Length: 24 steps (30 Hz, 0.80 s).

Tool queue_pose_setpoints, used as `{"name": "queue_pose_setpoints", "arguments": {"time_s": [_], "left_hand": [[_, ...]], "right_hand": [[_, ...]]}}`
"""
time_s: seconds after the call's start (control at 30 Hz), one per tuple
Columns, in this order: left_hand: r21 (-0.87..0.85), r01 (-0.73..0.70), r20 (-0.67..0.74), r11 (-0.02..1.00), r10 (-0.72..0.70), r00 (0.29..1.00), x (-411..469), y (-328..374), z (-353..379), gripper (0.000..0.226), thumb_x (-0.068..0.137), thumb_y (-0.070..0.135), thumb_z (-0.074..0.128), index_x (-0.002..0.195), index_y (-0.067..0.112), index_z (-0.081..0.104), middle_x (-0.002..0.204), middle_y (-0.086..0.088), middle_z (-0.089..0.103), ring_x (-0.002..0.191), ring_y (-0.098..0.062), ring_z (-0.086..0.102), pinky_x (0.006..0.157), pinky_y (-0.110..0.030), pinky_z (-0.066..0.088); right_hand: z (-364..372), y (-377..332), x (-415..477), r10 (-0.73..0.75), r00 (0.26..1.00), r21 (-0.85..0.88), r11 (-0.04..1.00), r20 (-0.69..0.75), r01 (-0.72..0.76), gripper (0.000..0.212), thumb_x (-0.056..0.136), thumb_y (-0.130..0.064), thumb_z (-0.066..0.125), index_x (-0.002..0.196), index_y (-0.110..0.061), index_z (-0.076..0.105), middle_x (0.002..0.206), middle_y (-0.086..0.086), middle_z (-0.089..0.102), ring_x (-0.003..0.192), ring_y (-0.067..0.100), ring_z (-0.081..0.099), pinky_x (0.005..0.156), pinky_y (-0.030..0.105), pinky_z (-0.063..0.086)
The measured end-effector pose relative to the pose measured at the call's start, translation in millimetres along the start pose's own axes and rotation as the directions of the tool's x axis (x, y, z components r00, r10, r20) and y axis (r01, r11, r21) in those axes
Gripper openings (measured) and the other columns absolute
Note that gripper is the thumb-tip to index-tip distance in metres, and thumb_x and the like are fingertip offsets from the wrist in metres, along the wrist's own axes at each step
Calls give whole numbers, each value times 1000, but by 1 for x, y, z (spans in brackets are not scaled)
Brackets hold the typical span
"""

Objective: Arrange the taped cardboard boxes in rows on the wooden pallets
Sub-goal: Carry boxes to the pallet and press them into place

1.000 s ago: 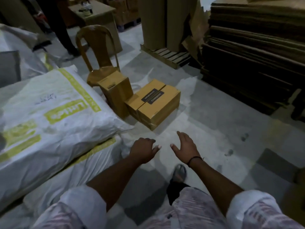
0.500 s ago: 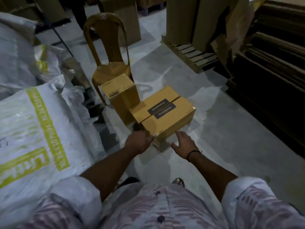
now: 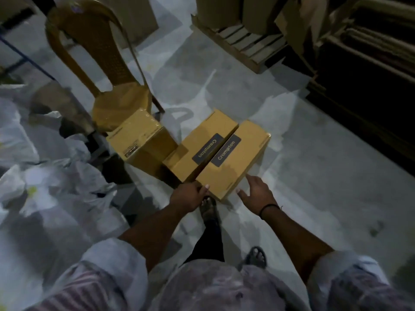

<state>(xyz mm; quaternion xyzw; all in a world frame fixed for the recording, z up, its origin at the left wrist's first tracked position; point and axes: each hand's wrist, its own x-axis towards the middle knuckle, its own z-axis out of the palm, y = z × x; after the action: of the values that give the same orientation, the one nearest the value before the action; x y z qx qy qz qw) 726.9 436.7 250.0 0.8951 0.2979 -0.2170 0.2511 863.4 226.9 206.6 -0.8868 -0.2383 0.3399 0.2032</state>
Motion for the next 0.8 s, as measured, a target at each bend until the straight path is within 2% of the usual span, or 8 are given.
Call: {"name": "queue_pose_setpoints", "arguments": {"time_s": [0.17, 0.33, 0.47, 0.53, 0.6, 0.7, 0.77, 0.8], "left_hand": [[-69, 16, 131, 997, -7, 991, 110, -31, -1, 58, 107, 56, 35, 120, 11, 69, 110, -13, 71, 103, -34, 65, 88, -45, 54], [-77, 91, 179, 993, -76, 981, 233, -68, 38, 81, 93, 79, 26, 133, 18, 62, 121, -12, 69, 107, -35, 64, 89, -49, 55], [-98, 31, 162, 995, -15, 987, 338, -82, 87, 80, 94, 78, 27, 140, 19, 56, 131, -11, 63, 111, -37, 62, 88, -50, 54], [-112, -14, 156, 994, 31, 987, 380, -83, 115, 67, 103, 65, 35, 142, 13, 51, 138, -14, 57, 115, -39, 59, 91, -51, 52], [-140, -27, 162, 990, 50, 986, 419, -86, 146, 67, 106, 58, 36, 151, 8, 39, 149, -17, 47, 127, -41, 51, 101, -54, 45], [-190, 78, 223, 979, -34, 974, 456, -92, 191, 97, 96, 77, 26, 163, 9, 9, 161, -18, 31, 139, -46, 40, 108, -61, 39], [-174, 164, 254, 971, -117, 960, 459, -86, 212, 92, 99, 73, 28, 163, 10, 8, 165, -17, 23, 145, -44, 32, 113, -59, 34], [-160, 163, 217, 973, -126, 968, 454, -79, 217, 81, 103, 67, 31, 161, 12, 18, 162, -17, 26, 142, -43, 34, 112, -57, 35]], "right_hand": [[27, -11, 79, 142, 988, 34, 989, 54, -144, 73, 100, -53, 52, 159, -19, 27, 160, 8, 32, 141, 34, 37, 112, 48, 38], [69, -6, 183, 219, 969, 11, 975, 117, -222, 74, 101, -56, 48, 159, -18, 24, 162, 9, 29, 143, 35, 34, 113, 49, 36], [110, 13, 279, 244, 953, 6, 968, 177, -249, 73, 102, -49, 50, 161, -17, 20, 165, 12, 20, 147, 39, 26, 116, 51, 32], [135, 23, 323, 265, 943, 20, 961, 203, -274, 74, 102, -47, 52, 160, -17, 19, 165, 14, 17, 147, 40, 25, 116, 51, 32], [157, 34, 360, 292, 939, 66, 949, 184, -308, 74, 101, -46, 53, 160, -16, 19, 165, 15, 17, 147, 41, 26, 116, 51, 33], [180, 55, 397, 348, 932, 177, 915, 106, -362, 76, 100, -45, 54, 160, -13, 22, 166, 16, 17, 150, 39, 22, 118, 48, 29], [188, 71, 406, 437, 899, 281, 860, 27, -427, 79, 97, -48, 57, 159, -10, 24, 166, 16, 19, 151, 36, 20, 120, 45, 26], [191, 78, 406, 505, 863, 359, 809, -18, -465, 82, 95, -52, 60, 158, -9, 27, 165, 16, 21, 150, 35, 23, 121, 44, 26]]}}
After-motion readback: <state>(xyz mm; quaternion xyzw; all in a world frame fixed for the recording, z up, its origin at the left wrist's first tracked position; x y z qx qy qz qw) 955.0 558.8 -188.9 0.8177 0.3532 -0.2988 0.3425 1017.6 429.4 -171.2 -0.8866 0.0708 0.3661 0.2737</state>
